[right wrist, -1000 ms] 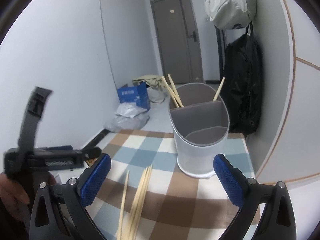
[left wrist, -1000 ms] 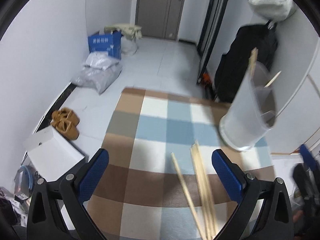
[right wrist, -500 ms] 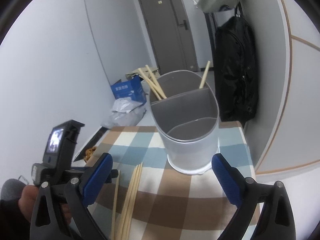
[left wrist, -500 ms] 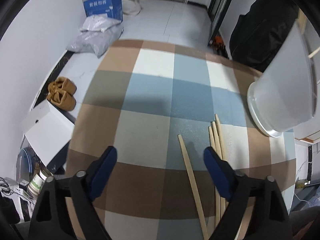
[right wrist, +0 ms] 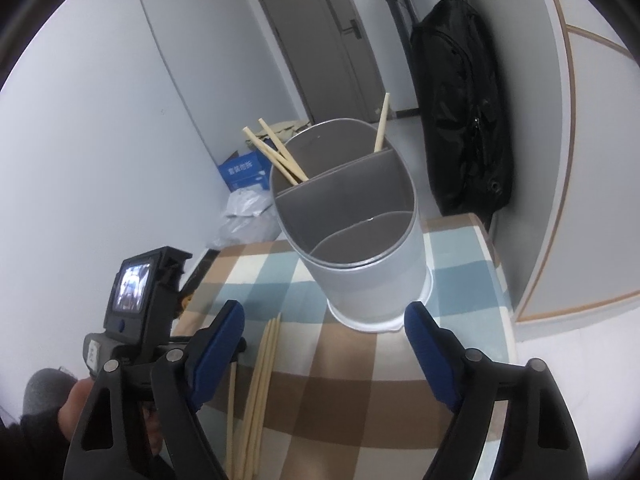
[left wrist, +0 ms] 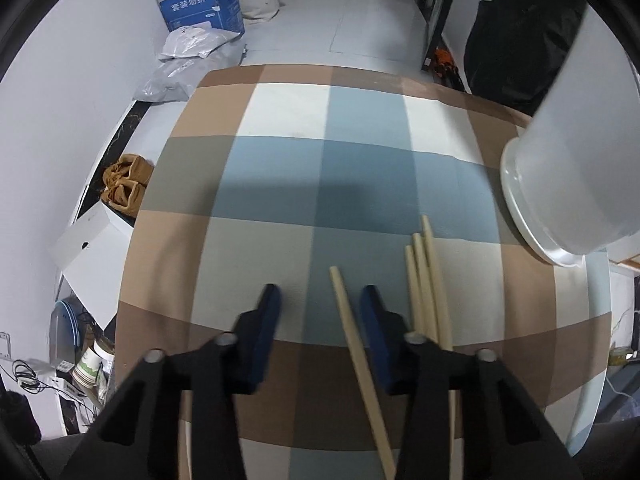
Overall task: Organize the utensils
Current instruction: 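Close the left gripper on a chopstick while right gripper grasps another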
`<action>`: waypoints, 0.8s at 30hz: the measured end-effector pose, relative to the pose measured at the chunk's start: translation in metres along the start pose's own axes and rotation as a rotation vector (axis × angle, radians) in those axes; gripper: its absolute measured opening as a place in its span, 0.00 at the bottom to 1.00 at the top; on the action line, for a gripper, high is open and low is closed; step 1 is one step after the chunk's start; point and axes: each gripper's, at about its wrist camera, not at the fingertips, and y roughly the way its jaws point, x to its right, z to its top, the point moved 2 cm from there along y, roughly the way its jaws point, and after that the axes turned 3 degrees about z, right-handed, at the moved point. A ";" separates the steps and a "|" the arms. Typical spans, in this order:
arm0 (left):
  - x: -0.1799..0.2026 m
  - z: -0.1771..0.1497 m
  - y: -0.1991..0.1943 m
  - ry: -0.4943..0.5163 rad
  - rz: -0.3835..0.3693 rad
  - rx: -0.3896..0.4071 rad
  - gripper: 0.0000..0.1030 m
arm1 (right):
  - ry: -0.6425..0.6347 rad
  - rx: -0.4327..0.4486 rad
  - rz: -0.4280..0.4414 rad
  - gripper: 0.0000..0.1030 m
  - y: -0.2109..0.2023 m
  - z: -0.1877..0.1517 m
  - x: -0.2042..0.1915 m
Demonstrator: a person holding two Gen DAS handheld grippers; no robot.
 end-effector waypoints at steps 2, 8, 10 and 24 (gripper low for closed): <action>0.004 -0.001 -0.002 0.010 -0.004 0.004 0.15 | -0.003 0.003 -0.004 0.80 -0.002 -0.001 0.000; 0.005 0.001 0.000 -0.009 -0.011 0.000 0.03 | 0.006 0.002 -0.003 0.80 -0.003 0.000 0.003; 0.001 0.004 0.003 -0.036 -0.024 -0.005 0.03 | 0.006 0.004 -0.007 0.80 -0.003 0.001 0.003; -0.010 0.015 -0.040 -0.119 -0.190 0.149 0.01 | 0.008 -0.030 0.023 0.68 0.000 -0.004 -0.005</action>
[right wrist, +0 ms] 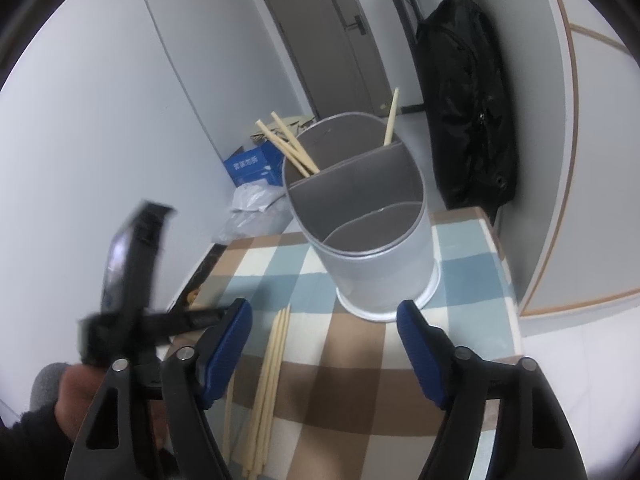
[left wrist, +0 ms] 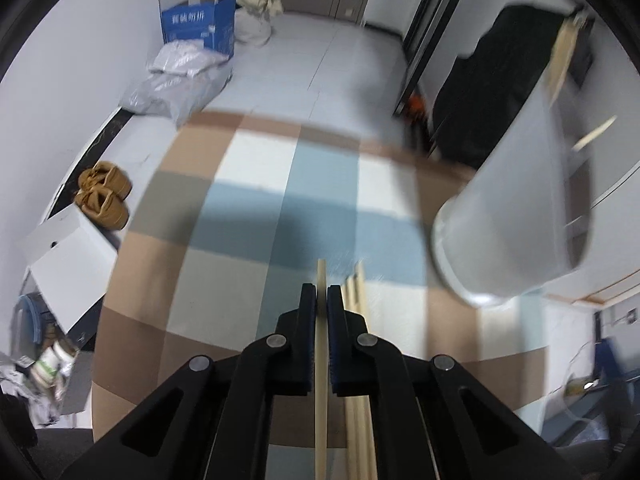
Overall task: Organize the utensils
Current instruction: 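Close the left gripper on a chopstick while right gripper grasps another, then lift both held chopsticks up toward the white holder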
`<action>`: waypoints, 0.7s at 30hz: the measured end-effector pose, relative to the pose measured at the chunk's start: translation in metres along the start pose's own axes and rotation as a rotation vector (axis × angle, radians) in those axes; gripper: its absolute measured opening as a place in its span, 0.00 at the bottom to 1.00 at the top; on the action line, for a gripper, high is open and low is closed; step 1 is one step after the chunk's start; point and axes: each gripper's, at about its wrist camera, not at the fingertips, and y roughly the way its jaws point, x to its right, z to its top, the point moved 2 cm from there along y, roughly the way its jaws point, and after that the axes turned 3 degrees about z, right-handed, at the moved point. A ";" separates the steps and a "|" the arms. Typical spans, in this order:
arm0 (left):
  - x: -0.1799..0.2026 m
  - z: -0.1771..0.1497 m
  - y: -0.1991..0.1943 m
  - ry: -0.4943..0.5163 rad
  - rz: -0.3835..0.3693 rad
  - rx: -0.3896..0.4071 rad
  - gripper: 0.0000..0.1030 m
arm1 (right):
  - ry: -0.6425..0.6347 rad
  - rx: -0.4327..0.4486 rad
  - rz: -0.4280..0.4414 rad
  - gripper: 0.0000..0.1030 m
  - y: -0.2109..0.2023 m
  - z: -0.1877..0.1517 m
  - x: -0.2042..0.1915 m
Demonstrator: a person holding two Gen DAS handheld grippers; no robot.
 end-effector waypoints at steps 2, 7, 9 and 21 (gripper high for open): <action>-0.001 0.002 -0.014 -0.014 -0.037 0.045 0.01 | 0.009 -0.030 0.013 0.62 0.005 -0.002 -0.001; -0.008 0.005 -0.051 -0.021 -0.108 0.170 0.01 | 0.000 -0.113 0.051 0.47 0.020 -0.012 -0.011; -0.012 0.005 -0.057 -0.017 -0.121 0.192 0.01 | -0.017 -0.142 0.055 0.39 0.026 -0.018 -0.018; -0.058 0.005 -0.069 -0.053 -0.209 0.208 0.01 | -0.142 -0.293 0.013 0.15 0.074 -0.021 -0.052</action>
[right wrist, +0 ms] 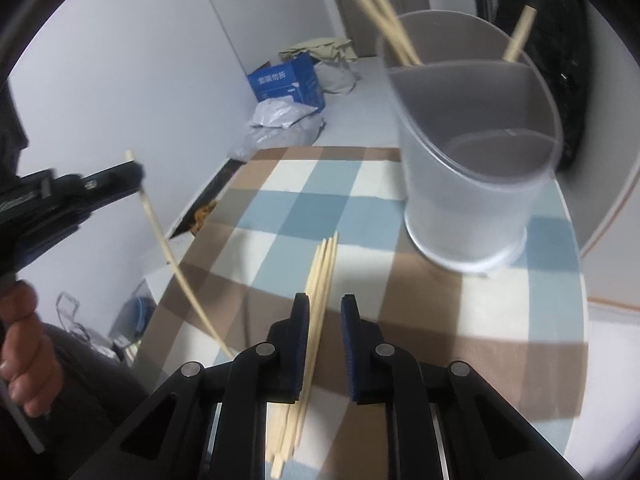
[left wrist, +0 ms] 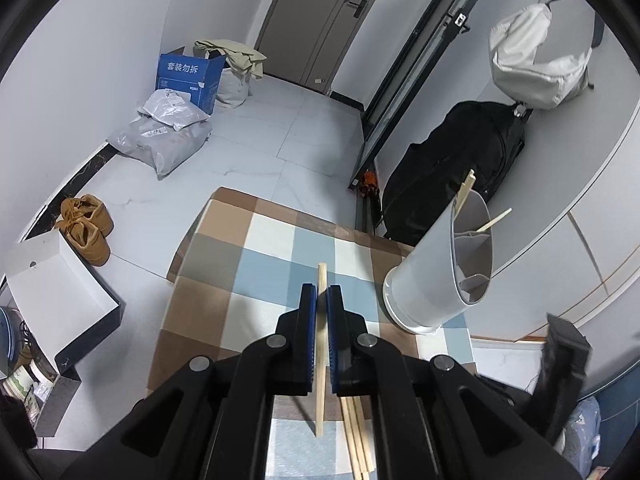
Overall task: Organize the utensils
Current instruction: 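Lift both held chopsticks up toward the white holder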
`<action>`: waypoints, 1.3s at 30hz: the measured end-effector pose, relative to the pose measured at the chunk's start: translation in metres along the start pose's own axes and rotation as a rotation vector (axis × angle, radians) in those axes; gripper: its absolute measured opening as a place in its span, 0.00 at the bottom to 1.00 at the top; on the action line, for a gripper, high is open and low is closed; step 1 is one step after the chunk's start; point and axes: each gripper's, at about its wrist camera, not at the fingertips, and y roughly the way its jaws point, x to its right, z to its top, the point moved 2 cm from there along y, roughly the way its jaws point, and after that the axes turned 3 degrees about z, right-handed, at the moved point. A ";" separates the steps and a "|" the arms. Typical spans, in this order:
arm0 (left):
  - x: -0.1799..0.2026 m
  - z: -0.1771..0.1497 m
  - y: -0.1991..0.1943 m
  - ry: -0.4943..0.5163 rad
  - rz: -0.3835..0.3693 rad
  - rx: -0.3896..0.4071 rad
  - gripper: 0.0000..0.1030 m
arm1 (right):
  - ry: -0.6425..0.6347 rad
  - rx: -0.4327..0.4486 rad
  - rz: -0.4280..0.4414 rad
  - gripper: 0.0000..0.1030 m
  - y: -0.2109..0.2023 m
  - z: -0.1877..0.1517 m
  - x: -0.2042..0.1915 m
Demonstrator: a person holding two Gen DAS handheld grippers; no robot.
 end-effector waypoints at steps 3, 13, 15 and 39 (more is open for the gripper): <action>-0.011 0.001 0.000 -0.021 -0.014 -0.006 0.01 | -0.023 -0.046 -0.024 0.15 0.024 0.013 -0.005; -0.029 0.002 -0.006 -0.067 -0.050 -0.023 0.01 | -0.084 -0.163 -0.123 0.17 0.086 0.032 -0.009; -0.032 0.002 -0.008 -0.071 -0.058 -0.024 0.01 | -0.088 -0.193 -0.135 0.17 0.098 0.033 -0.008; -0.013 -0.001 -0.022 0.031 -0.068 -0.006 0.01 | 0.013 0.140 -0.007 0.04 -0.012 0.032 -0.007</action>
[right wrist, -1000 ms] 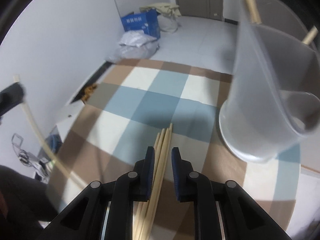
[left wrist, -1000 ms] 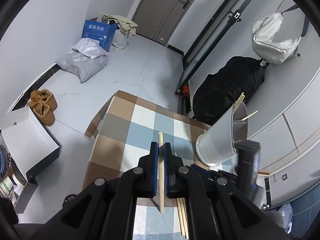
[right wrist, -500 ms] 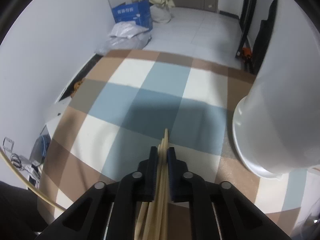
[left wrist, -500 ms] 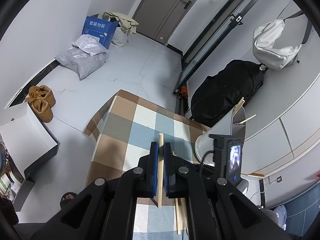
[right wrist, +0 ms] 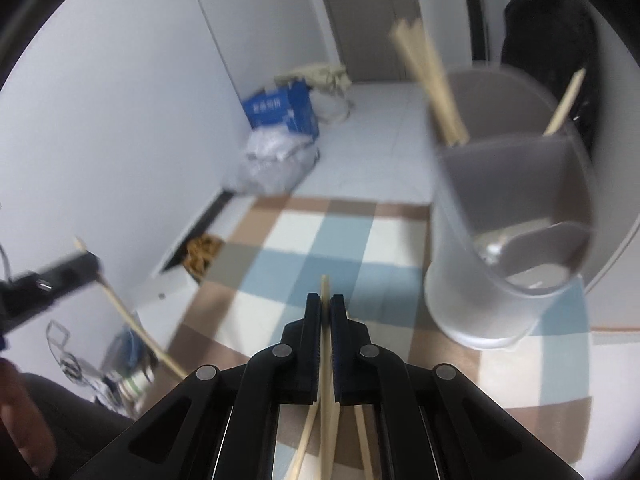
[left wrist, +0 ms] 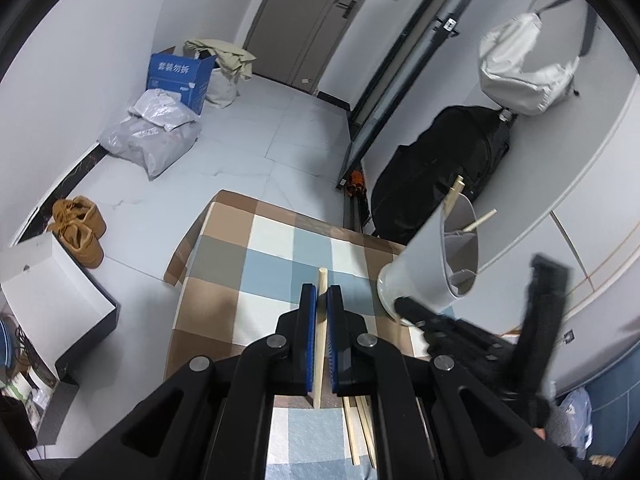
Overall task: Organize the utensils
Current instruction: 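Lift both held chopsticks up toward the white holder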
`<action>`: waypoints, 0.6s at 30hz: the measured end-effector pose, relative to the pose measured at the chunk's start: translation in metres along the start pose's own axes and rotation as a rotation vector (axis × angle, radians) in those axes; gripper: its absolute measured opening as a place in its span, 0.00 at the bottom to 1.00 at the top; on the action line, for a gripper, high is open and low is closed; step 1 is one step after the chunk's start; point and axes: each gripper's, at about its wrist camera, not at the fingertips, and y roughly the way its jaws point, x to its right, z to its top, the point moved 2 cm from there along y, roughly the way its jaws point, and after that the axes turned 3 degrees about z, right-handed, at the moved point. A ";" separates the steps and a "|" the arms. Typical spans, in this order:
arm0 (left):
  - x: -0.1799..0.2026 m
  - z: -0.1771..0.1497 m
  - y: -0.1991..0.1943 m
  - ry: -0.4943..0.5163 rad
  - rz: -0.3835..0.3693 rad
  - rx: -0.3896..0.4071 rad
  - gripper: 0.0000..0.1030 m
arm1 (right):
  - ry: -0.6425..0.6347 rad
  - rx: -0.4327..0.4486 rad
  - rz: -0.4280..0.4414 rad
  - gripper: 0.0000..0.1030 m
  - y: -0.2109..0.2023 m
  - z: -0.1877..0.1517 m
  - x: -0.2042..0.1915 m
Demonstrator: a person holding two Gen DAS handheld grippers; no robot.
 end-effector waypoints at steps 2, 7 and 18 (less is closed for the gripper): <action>0.007 -0.001 -0.002 0.026 -0.003 0.003 0.01 | 0.004 0.048 0.011 0.04 -0.015 0.002 0.001; 0.031 -0.003 -0.013 0.109 -0.026 0.031 0.01 | -0.019 0.160 0.025 0.03 -0.056 -0.005 0.003; 0.085 0.007 -0.028 0.191 -0.050 0.040 0.01 | -0.052 0.346 0.024 0.03 -0.121 0.000 0.013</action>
